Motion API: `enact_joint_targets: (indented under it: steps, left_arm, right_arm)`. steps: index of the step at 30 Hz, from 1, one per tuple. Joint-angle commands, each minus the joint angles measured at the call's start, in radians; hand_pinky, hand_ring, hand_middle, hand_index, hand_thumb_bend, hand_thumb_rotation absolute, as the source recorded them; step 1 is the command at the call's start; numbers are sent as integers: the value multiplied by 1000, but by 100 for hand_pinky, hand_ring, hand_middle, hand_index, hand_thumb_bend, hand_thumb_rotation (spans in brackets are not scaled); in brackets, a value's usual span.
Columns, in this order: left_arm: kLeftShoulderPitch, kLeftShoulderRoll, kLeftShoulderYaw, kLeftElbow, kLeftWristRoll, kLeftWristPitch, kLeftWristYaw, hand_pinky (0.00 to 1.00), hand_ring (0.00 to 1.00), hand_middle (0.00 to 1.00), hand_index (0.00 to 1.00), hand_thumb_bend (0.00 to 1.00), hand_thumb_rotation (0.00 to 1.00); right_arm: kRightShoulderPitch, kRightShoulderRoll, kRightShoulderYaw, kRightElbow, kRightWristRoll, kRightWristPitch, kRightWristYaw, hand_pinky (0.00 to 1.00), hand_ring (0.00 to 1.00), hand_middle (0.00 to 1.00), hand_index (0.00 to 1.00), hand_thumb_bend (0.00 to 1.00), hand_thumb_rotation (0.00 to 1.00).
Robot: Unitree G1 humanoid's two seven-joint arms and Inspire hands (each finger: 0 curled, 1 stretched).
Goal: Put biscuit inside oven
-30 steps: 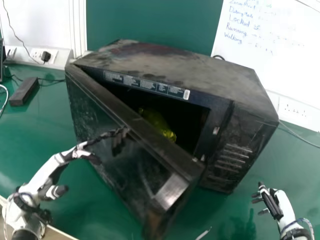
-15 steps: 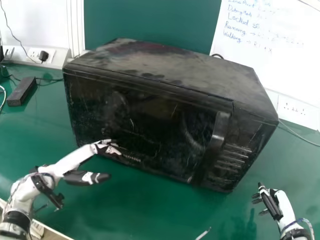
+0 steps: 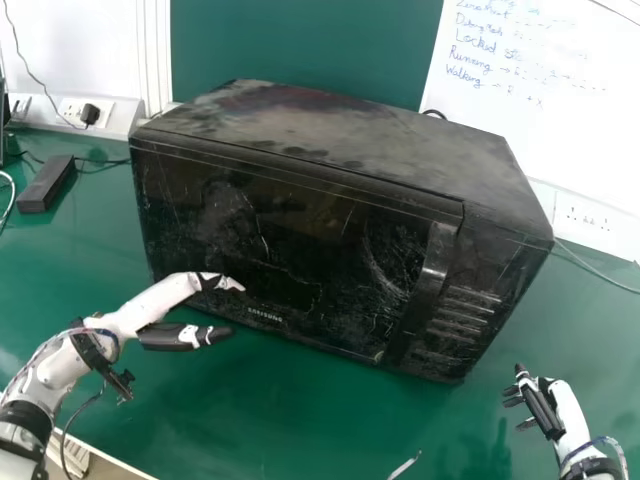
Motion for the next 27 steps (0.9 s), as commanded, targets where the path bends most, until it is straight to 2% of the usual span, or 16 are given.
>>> enact_joint_targets:
  steps: [1,6,10,12,14,16,18,22,25,27]
  left_arm:
    - [-1,30,-25,23,26,23,39,60,70,75,73,71,30]
    - [8,47,-48,41,29,19,89,61,71,76,74,71,35]
    - [26,62,-38,69,-7,4,85,61,71,76,76,70,38]
    - [49,69,-16,83,-71,4,34,62,70,76,78,69,39]
    - [78,74,7,87,-143,13,-22,61,68,73,76,68,34]
    - [110,81,32,87,-201,17,-50,59,66,71,73,66,30]
    - [145,90,60,84,-243,25,-60,57,64,69,72,66,33]
    - [224,86,133,55,-370,102,-113,56,63,68,70,65,33]
    - [282,64,205,20,-485,188,-153,55,62,68,70,62,24]
    - [304,41,250,0,-548,240,-162,55,62,67,70,59,11]
  right_arm:
    - [4,9,-3,-4,4,-4,-2,41,46,50,53,64,60]
    - [0,14,-4,-11,8,12,-1,41,47,51,55,64,60]
    - [1,26,0,-14,-7,2,-21,42,47,51,54,63,59]
    - [-6,37,7,-5,-21,-1,-45,43,48,53,54,63,53]
    - [-17,52,15,10,-35,2,-75,46,51,55,55,65,49]
    - [-32,71,18,30,-41,4,-101,51,53,56,57,67,46]
    - [-46,86,21,45,-47,7,-126,52,54,57,57,68,44]
    - [-62,97,24,74,-55,-1,-150,49,52,57,59,66,37]
    - [-72,99,22,105,-54,-13,-160,49,52,57,60,67,37]
    - [-83,111,20,115,-51,-6,-170,48,51,56,59,67,34]
